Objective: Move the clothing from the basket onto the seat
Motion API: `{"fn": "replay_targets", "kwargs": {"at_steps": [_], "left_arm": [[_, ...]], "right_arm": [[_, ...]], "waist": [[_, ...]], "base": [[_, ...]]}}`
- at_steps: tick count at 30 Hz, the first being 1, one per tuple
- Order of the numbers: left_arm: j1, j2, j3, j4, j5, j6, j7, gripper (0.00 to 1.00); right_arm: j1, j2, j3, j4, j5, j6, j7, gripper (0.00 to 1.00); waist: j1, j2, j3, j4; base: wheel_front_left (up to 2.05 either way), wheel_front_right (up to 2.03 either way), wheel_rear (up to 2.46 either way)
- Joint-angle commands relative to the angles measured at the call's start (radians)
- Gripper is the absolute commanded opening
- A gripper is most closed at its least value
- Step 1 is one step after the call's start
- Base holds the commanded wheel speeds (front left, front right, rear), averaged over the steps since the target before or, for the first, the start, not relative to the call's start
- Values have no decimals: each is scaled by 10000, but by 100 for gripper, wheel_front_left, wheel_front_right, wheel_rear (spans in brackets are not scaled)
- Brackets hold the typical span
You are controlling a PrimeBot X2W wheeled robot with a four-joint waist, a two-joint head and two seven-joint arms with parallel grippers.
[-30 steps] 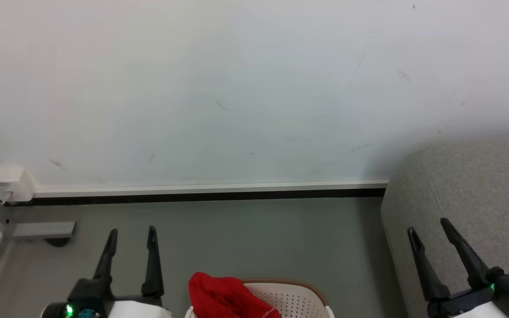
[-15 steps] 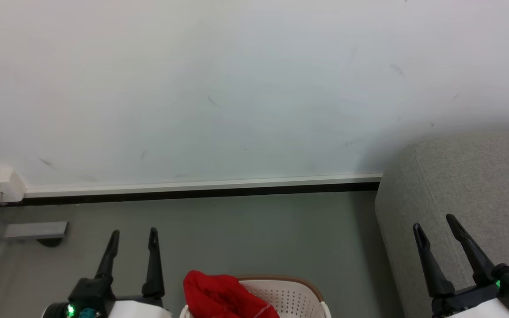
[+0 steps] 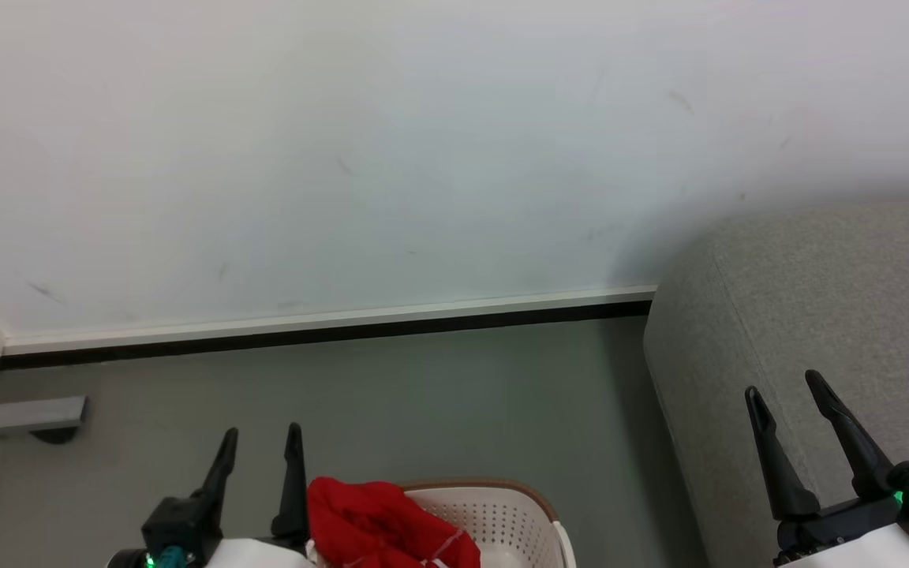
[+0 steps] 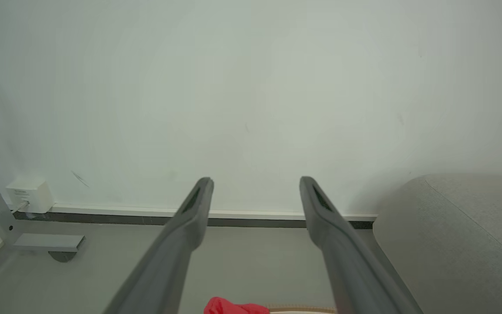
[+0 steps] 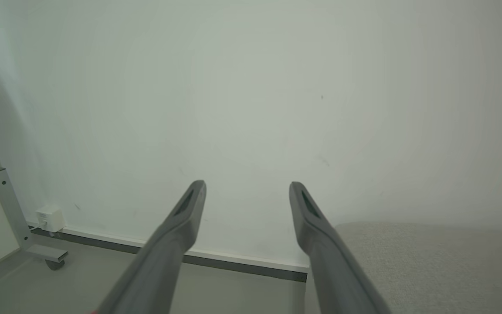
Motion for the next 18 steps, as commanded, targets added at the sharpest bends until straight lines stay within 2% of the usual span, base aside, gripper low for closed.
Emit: {"fn": "replay_targets", "kwargs": {"at_steps": [1, 11, 18], "left_arm": [[-99, 56, -7, 153, -54, -57, -7, 100], [-969, 56, -238, 1350, -354, -259, -7, 100], [-1990, 58, -689, 2876, -434, -417, 63, 100]], "right_arm": [[-70, -44, -53, -31, 45, -21, -34, 100], [-480, 33, -290, -330, 203, -21, -34, 100], [-982, 110, -569, -606, 378, -21, -34, 100]], "waist": [[0, 0, 120, -129], [0, 0, 1218, -623], [0, 0, 2360, -875]], "base": [[0, 0, 0], [0, 0, 0], [0, 0, 0]]}}
